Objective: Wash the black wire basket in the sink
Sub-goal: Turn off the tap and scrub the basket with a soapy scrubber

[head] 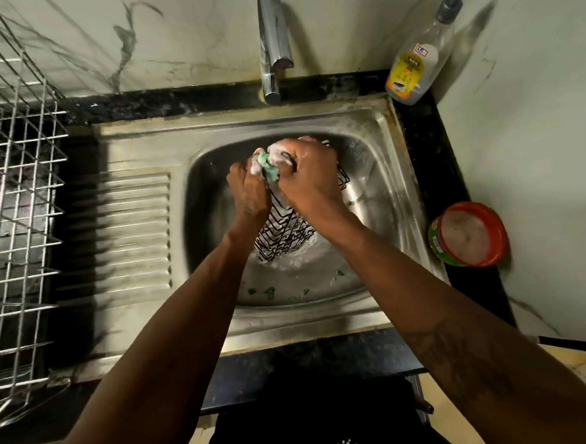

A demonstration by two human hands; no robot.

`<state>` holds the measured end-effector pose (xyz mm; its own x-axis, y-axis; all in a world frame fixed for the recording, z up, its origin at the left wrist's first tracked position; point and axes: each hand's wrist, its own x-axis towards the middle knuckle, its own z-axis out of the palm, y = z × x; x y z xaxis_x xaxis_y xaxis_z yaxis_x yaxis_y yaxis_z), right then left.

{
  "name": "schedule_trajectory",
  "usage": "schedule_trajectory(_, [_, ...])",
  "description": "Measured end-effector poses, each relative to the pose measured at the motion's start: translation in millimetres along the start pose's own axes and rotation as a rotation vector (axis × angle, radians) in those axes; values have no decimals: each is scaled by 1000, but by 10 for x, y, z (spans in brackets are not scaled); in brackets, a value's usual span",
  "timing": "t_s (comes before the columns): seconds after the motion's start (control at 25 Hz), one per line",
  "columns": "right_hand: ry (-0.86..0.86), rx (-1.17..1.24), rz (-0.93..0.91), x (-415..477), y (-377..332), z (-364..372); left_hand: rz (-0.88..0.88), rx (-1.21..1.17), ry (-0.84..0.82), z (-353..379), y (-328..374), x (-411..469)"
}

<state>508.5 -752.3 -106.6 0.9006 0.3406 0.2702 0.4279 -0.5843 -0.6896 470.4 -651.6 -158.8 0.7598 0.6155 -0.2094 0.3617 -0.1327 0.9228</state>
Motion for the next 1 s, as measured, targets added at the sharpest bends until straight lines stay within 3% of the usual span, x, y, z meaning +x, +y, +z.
schedule_trajectory(0.08, [93,-17,-81,-60,15,9,115,81,-30,-69,-112,-29])
schedule_trajectory(0.16, [97,-63,-113,-125,35,55,79,-92,-52,-119,-94,-54])
schedule_trajectory(0.28, [-34,-46,-126,-232,-115,161,19,-200,-23,-168,-111,39])
schedule_trajectory(0.36, [-152,-37,-167,-219,-156,188,63,-150,-1,-215,-204,32])
schedule_trajectory(0.44, [-192,-56,-70,-45,-60,109,76,-99,115,-229,-208,-3])
schedule_trajectory(0.56, [-121,-174,83,237,183,-120,-39,-283,168,-217,-202,16])
schedule_trajectory(0.64, [-118,-230,103,244,138,-133,27,-133,184,-187,-156,35])
schedule_trajectory(0.8, [-224,-83,-53,-26,-190,116,77,227,-15,-266,-34,107])
schedule_trajectory(0.88, [-285,-55,-111,-48,-144,113,49,229,61,-353,-97,169])
schedule_trajectory(1.0, [-378,-75,-275,-146,-6,56,233,245,72,-432,-150,21])
